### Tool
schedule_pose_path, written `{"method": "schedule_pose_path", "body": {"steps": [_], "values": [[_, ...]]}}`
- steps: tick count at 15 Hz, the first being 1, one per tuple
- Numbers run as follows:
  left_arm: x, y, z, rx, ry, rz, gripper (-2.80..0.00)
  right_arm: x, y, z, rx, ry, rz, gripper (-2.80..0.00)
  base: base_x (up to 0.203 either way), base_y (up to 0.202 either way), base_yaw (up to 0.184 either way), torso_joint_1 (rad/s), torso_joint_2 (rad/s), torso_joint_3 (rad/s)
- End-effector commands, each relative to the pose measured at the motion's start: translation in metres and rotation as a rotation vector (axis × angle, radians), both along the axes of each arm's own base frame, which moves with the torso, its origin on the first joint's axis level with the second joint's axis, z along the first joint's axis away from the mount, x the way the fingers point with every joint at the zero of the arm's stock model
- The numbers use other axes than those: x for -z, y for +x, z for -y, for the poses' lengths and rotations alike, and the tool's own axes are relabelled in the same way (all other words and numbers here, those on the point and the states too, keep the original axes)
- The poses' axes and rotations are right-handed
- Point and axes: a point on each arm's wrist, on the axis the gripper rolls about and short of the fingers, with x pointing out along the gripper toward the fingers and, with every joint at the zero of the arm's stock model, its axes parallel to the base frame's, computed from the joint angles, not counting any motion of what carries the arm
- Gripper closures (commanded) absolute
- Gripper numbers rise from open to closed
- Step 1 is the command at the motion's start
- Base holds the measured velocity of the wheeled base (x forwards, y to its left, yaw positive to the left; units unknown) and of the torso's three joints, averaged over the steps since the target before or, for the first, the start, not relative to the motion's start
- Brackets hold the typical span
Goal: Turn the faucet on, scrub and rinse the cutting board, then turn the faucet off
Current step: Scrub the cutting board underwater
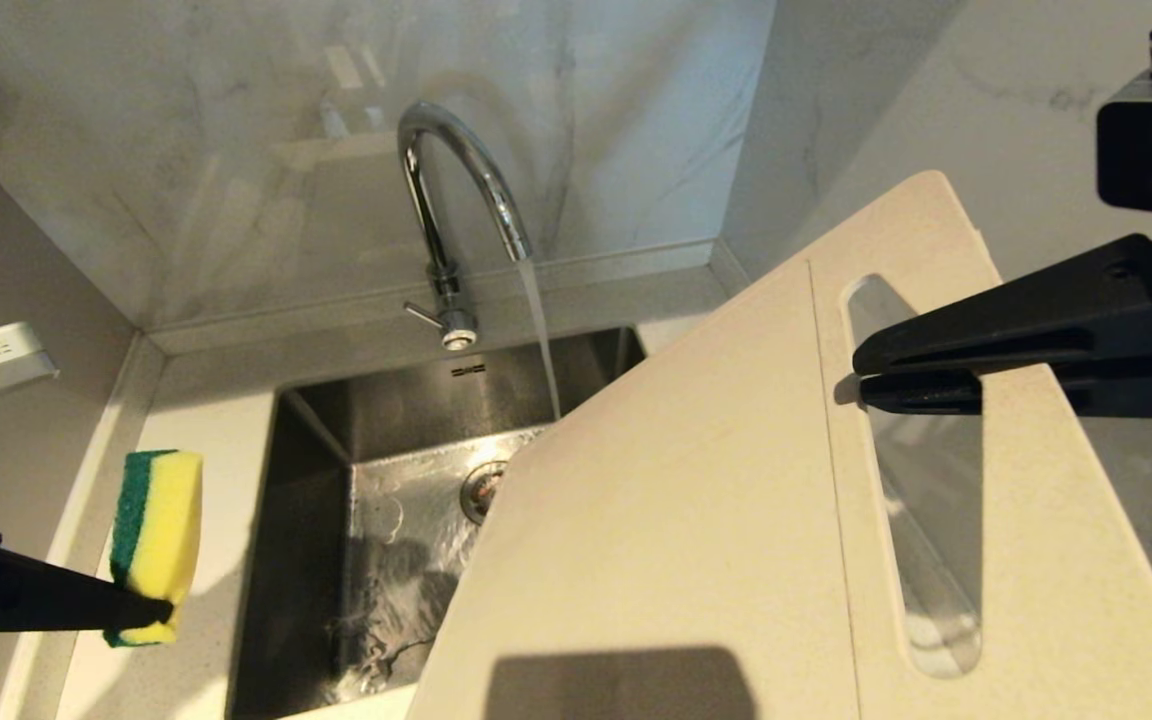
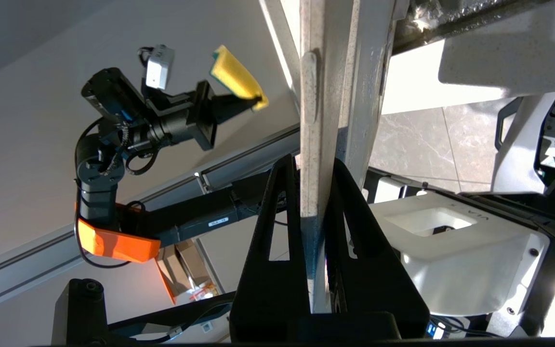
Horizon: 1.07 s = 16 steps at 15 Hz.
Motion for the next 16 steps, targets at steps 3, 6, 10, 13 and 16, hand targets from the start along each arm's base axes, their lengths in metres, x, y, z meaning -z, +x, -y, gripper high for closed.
{"method": "schedule_pose_path", "body": {"steps": [3, 6, 10, 13, 16], "values": [[-0.002, 0.015, 0.002, -0.095, 0.118, 0.077, 0.00, 0.002, 0.002, -0.001, -0.002, -0.002, -0.017, 0.00, 0.000, 0.000, 0.000, 0.000, 0.00, 0.000], [-0.003, 0.033, 0.007, -0.186, 0.147, 0.173, 0.00, 0.003, 0.006, -0.003, -0.003, -0.006, -0.025, 0.00, 0.000, 0.000, 0.000, 0.000, 0.00, 0.000], [-0.004, 0.041, -0.004, -0.299, 0.166, 0.175, 0.00, 0.007, 0.014, -0.007, -0.003, -0.013, -0.038, 0.00, 0.000, 0.000, 0.000, 0.000, 0.00, 0.000], [-0.009, 0.035, -0.020, -0.379, 0.163, 0.198, 0.00, 0.011, 0.025, -0.012, -0.004, -0.009, -0.028, 0.00, 0.000, 0.000, 0.000, 0.000, 0.00, 0.000], [-0.017, 0.015, -0.031, -0.422, 0.143, 0.246, 0.00, 0.012, 0.039, -0.018, -0.002, -0.003, -0.012, 0.00, 0.000, 0.000, 0.000, 0.000, 0.00, 0.000]]}}
